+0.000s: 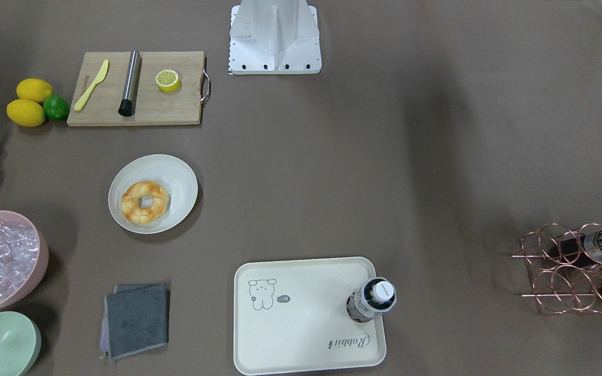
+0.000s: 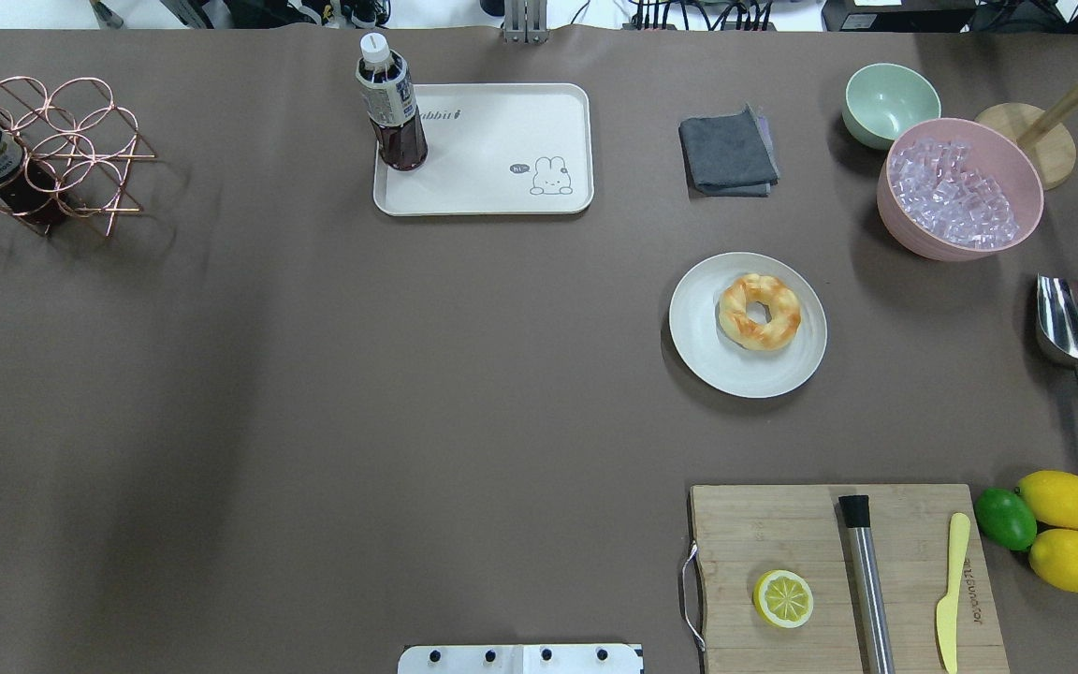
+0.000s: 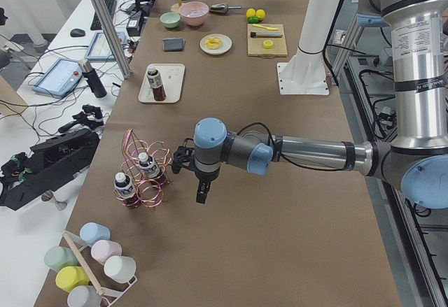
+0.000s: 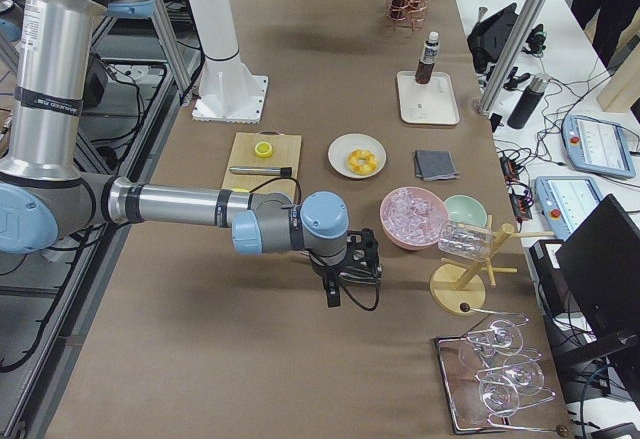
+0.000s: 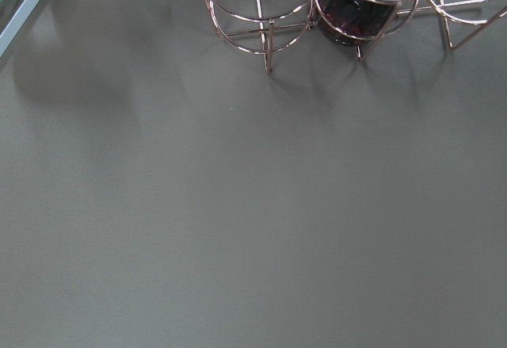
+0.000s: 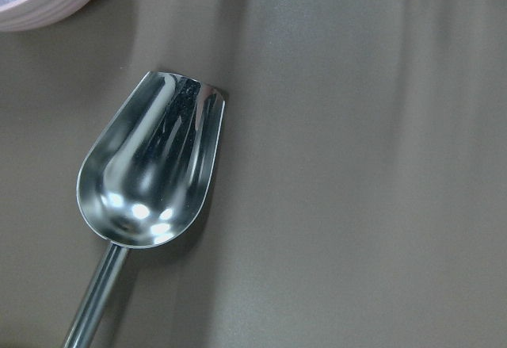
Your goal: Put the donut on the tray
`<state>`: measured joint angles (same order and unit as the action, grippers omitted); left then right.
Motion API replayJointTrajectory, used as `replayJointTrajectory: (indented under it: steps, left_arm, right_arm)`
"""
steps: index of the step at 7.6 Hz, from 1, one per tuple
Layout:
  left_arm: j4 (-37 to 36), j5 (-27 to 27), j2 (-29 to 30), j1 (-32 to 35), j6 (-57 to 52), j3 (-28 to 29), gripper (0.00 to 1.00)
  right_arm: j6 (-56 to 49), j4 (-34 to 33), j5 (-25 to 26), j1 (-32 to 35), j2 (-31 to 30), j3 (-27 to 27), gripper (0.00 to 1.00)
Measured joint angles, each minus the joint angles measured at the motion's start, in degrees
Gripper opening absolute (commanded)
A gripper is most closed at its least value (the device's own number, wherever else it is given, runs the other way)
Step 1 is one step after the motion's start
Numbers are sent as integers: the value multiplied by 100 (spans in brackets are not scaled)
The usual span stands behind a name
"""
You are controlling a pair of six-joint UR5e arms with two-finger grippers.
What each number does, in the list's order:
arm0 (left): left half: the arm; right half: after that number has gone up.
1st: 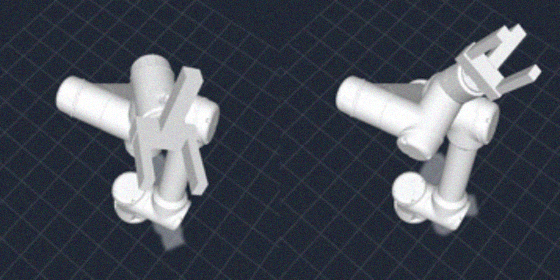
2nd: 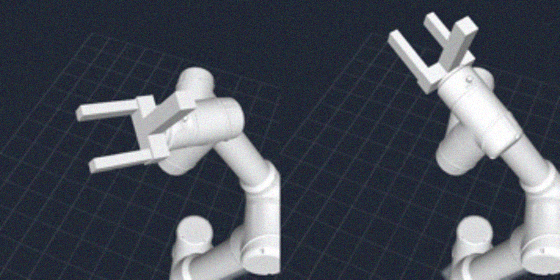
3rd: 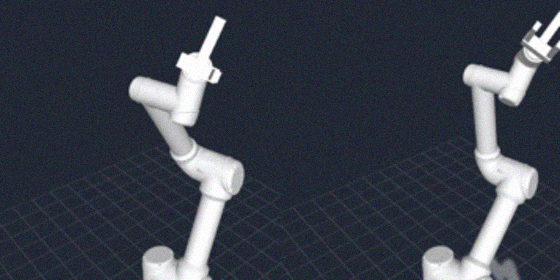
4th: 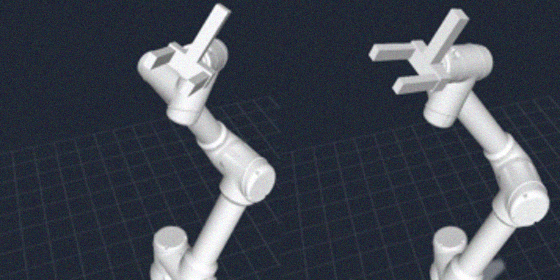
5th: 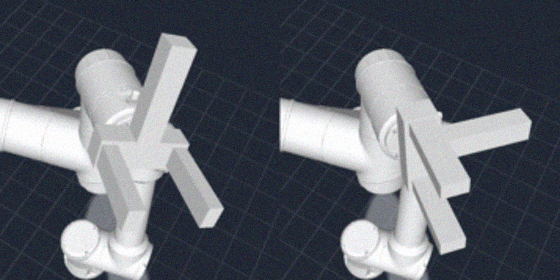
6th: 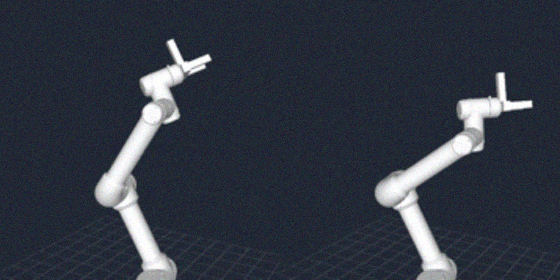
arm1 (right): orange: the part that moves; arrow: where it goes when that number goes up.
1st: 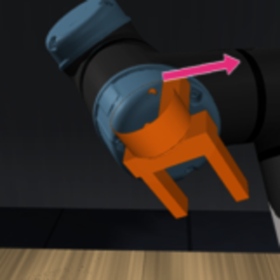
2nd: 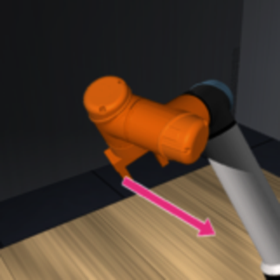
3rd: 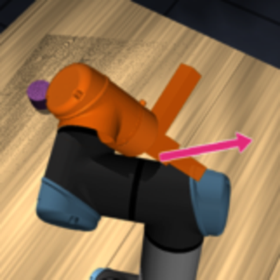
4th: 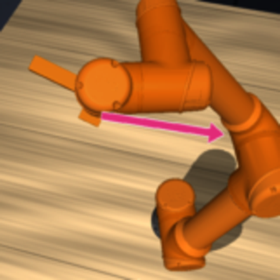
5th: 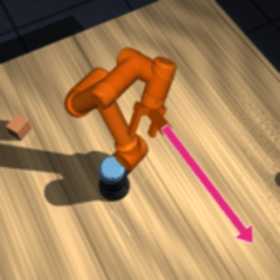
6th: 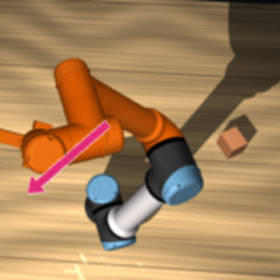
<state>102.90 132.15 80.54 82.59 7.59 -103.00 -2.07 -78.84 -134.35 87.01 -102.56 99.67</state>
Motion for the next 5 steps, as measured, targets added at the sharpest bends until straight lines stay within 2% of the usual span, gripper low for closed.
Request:
replayJointTrajectory:
  steps: [5]
  left_arm:
    - [-5, 279, 14, -6, 21, -53, 97]
  right_arm:
    - [43, -8, -14, -8, 0, -8, 100]
